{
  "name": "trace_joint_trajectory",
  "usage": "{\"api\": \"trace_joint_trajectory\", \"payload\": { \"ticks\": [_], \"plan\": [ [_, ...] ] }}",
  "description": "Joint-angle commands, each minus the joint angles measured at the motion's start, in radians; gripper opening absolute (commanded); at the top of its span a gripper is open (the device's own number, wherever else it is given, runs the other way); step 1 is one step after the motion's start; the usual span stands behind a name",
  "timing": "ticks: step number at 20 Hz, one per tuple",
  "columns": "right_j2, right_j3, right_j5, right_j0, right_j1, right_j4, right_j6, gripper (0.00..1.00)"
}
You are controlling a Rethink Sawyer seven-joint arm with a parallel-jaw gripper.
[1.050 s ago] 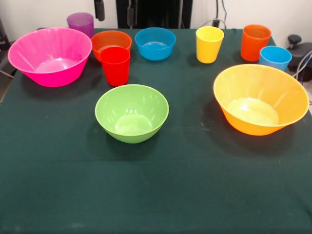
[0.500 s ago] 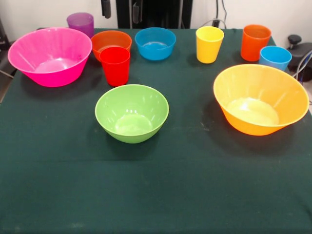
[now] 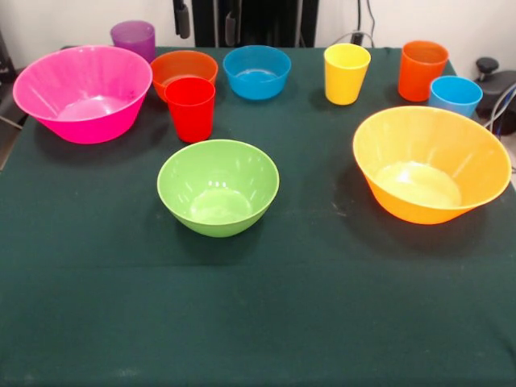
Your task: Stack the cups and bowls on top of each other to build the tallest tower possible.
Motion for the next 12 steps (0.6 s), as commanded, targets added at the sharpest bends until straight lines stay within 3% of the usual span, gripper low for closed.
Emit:
{"api": "trace_joint_trajectory", "payload": {
  "ticks": [1,12],
  "plan": [
    [0.065,0.036,-0.064,0.011,0.074,-0.048,-0.099,1.0],
    [0.057,0.0,-0.1,0.027,0.125,-0.073,-0.085,1.0]
  ]
}}
